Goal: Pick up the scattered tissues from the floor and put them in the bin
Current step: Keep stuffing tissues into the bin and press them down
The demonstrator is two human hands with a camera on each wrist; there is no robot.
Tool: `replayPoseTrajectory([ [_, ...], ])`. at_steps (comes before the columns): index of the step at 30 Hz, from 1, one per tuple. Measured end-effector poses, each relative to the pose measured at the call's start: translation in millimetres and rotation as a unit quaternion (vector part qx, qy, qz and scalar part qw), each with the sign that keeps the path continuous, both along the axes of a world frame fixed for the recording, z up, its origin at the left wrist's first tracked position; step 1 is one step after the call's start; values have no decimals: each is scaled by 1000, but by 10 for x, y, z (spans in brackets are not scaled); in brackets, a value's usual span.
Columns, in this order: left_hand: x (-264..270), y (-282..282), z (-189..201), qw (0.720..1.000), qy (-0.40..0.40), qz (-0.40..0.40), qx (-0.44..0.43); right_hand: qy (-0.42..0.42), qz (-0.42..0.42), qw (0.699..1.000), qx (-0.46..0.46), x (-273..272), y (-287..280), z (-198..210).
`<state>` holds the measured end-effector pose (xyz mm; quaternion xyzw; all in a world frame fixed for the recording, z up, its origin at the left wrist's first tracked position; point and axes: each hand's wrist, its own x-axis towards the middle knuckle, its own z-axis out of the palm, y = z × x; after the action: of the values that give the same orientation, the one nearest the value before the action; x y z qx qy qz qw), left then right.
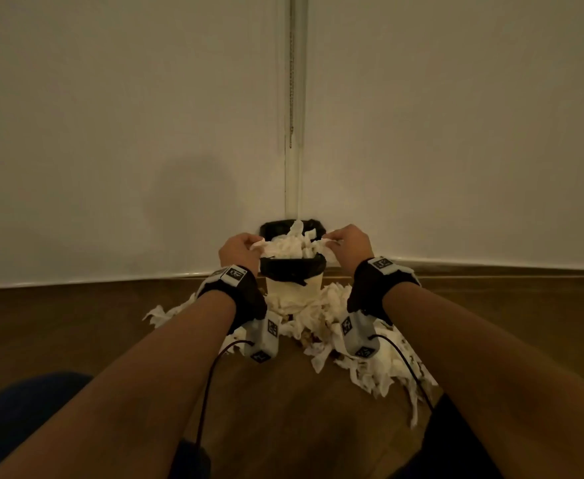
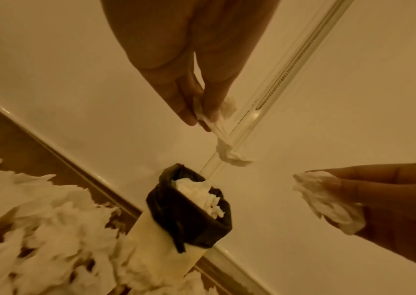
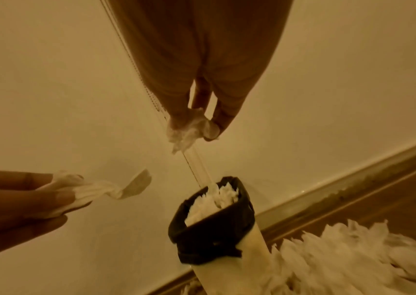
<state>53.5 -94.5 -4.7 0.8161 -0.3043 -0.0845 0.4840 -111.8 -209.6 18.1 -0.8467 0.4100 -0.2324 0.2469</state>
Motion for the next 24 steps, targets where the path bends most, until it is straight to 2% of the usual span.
replayPoseTrajectory([
  [3,73,-163,148,999,6,-21,-33,-30,-2,1000,7,79,-84,142],
  [6,132,-335,196,999,-17,-37,-24,-30,-5,999,9,136,-204,185],
  [12,396,-713,130,999,-15,-20,-27,-59,-9,997,55,456,-568,56],
  [16,508,-999,-34,1000,-4,-15,-5,-42,-8,997,67,707,-862,-132],
  [19,420,-987,-160,999,-2,-37,26,1,-2,998,63,702,-863,-275],
  [20,447,-1067,-259,998,-10,-40,38,18,5,998,58,778,-943,-381],
  [21,601,-1347,-527,997,-8,-33,62,37,3,997,61,1034,-1206,-651],
  [24,606,-1359,-533,991,-40,-73,101,73,22,997,11,1109,-1216,-710],
])
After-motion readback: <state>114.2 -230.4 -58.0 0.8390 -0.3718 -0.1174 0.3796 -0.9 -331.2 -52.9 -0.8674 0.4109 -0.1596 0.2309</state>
